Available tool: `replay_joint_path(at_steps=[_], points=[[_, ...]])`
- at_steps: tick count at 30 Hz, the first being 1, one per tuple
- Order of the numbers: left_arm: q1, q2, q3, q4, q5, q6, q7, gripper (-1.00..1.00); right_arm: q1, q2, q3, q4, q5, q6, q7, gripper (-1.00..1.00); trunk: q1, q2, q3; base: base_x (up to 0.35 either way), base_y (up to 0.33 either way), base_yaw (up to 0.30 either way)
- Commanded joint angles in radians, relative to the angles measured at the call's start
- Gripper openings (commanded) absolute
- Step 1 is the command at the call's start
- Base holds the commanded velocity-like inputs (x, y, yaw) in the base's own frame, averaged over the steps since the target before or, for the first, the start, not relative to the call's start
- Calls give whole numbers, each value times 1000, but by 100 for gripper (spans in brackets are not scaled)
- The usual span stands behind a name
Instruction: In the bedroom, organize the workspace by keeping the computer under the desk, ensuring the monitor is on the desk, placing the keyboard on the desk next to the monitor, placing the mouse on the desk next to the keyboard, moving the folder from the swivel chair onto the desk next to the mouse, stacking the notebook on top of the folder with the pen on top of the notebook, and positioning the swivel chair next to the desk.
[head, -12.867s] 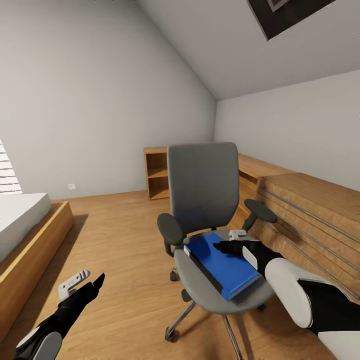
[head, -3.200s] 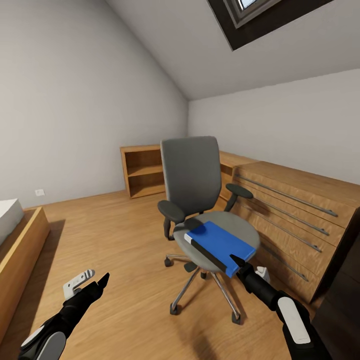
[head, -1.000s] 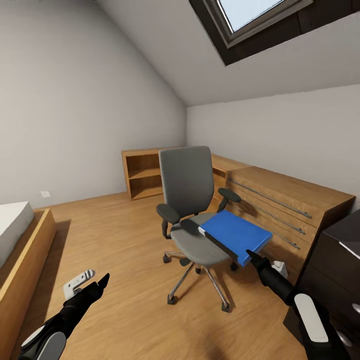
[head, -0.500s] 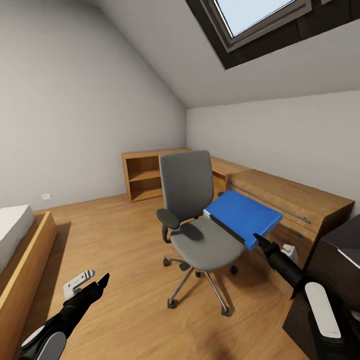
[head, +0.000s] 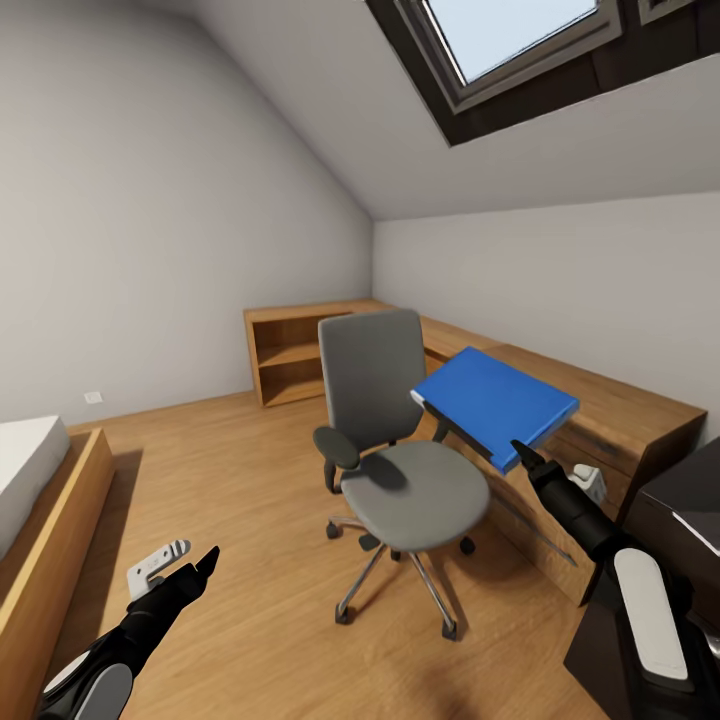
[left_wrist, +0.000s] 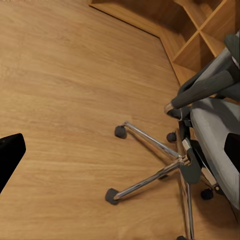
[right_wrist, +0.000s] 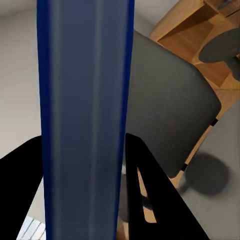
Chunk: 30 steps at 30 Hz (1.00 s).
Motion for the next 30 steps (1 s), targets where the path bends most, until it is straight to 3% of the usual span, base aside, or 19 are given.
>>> replay_joint_path(at_steps=[1,5,19,26,29,30], points=[[-1,0,0,-2,10,4,7,100,0,4,-2,-6,0,8,-3,-100,-4,7,2,0,0,0],[-1,0,0,-2,11,4,7,100,4,22,-3,-26,-9,12,-22,-100,-19,35,15,0,0,0],[-1,0,-13,-2,9,4,7,100,6,18,-4,-33,-16,15,-17,-100,-73,133,59,0,0,0],[-1,0,-27,-2,-52,2,8,100,6,18,-5,-34,-15,15,19,-100,-100,182,80,0,0,0],[-1,0,-28,109,-68,2,8,100,6,20,-5,-34,-16,14,26,-100,-111,203,90,0,0,0],[-1,1,-28,292,-74,-6,4,100,6,25,-4,-35,-16,14,26,-100,-115,210,93,0,0,0]])
